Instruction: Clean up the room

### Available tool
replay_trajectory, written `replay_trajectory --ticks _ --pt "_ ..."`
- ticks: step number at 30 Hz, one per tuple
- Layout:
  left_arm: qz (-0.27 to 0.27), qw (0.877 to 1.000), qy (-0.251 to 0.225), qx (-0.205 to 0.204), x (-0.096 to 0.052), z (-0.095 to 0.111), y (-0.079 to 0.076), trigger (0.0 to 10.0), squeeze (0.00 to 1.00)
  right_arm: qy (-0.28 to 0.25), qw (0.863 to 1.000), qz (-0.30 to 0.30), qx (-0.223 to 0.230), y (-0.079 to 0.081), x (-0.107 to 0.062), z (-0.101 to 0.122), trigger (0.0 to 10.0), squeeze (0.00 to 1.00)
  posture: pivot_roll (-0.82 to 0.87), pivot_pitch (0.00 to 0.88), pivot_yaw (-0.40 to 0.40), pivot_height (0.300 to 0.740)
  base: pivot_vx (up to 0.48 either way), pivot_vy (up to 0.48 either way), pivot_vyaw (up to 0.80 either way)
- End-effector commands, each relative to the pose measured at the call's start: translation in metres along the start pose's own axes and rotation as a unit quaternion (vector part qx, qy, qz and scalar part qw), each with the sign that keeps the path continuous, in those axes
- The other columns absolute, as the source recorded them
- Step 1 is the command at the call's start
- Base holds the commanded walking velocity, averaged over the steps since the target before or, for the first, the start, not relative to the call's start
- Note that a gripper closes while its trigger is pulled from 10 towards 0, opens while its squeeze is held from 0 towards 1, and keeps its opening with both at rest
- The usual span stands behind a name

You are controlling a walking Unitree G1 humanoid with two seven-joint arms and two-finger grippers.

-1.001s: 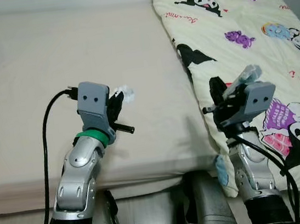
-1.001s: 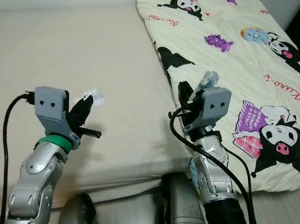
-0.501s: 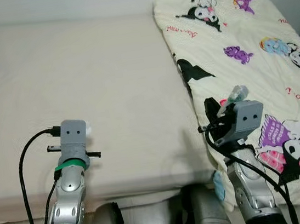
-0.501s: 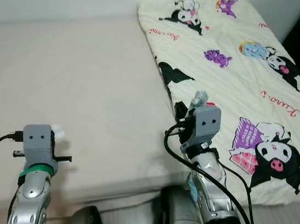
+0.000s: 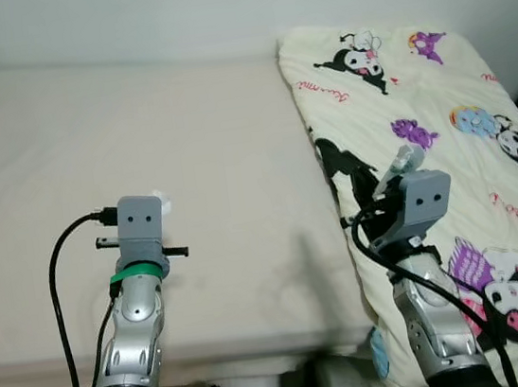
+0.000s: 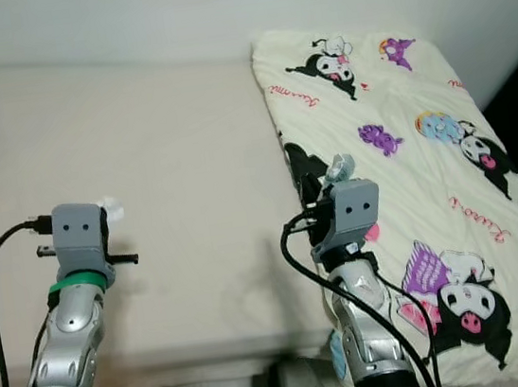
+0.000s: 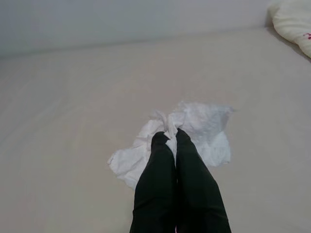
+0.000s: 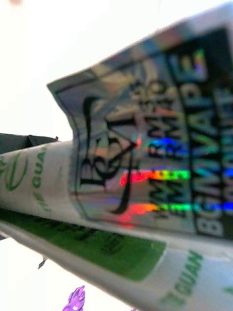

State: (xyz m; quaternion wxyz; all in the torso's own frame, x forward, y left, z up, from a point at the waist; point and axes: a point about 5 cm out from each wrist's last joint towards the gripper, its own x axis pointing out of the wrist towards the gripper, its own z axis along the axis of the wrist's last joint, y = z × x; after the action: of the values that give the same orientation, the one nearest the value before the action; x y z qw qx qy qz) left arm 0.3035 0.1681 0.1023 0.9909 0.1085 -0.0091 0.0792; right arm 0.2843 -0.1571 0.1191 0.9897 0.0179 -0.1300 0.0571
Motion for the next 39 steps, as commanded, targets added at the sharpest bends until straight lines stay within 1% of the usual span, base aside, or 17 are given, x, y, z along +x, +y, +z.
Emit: replay_trajectory --ticks 1,4,10,12,15,17,18,19,20,39 --pt "-0.005 1.000 0.001 0.003 -0.001 -0.002 -0.005 10.0 0.00 0.009 1.000 -0.004 -0.002 -0.001 -0.003 -0.003 10.0 0.00 0.05 0.000 -0.052 0.710 0.000 0.000 0.00" --pt "-0.010 1.000 -0.005 -0.002 0.000 0.000 -0.008 10.0 0.00 0.009 1.000 -0.005 0.002 -0.001 -0.003 -0.004 10.0 0.00 0.04 0.000 -0.050 0.725 0.000 0.000 0.00" --pt "-0.011 1.000 -0.008 -0.001 0.001 0.001 -0.009 10.0 0.00 0.015 1.000 -0.007 0.008 0.000 -0.002 -0.005 10.0 0.00 0.05 0.000 -0.050 0.740 0.000 0.000 0.00" --pt "-0.018 1.000 -0.015 0.006 0.000 0.001 -0.010 10.0 0.00 0.027 0.999 -0.009 0.033 0.002 -0.002 -0.008 10.0 0.00 0.05 0.000 -0.049 0.740 -0.144 0.000 0.00" --pt "-0.020 1.000 -0.018 0.009 -0.001 0.001 -0.011 10.0 0.00 0.031 0.999 -0.008 0.040 0.003 -0.002 -0.009 10.0 0.00 0.05 0.000 -0.049 0.740 -0.289 0.000 0.00" --pt "-0.025 0.999 -0.023 0.010 -0.002 0.002 -0.012 10.0 0.00 0.038 0.998 -0.005 0.055 0.007 -0.002 -0.012 10.0 0.00 0.05 0.000 -0.047 0.740 -0.291 0.000 0.00" --pt "-0.025 0.999 -0.023 0.010 -0.002 0.002 -0.012 10.0 0.00 0.038 0.998 -0.005 0.055 0.007 -0.002 -0.012 10.0 0.00 0.05 0.000 -0.047 0.740 -0.292 0.000 0.00" --pt "-0.030 0.999 -0.030 0.011 -0.002 0.005 -0.014 10.0 0.00 0.038 0.997 -0.011 0.069 0.008 0.000 -0.012 10.0 0.00 0.05 0.000 -0.043 0.740 -0.292 0.000 0.00" --pt "-0.032 0.999 -0.032 0.012 -0.002 0.005 -0.014 10.0 0.00 0.037 0.997 -0.013 0.073 0.008 0.001 -0.012 10.0 0.00 0.05 0.000 -0.043 0.740 -0.292 0.000 0.00" --pt "-0.035 0.999 -0.034 0.016 -0.003 0.005 -0.015 10.0 0.00 0.037 0.995 -0.012 0.087 0.008 0.000 -0.010 10.0 0.00 0.05 0.000 -0.037 0.740 -0.294 0.000 0.00"
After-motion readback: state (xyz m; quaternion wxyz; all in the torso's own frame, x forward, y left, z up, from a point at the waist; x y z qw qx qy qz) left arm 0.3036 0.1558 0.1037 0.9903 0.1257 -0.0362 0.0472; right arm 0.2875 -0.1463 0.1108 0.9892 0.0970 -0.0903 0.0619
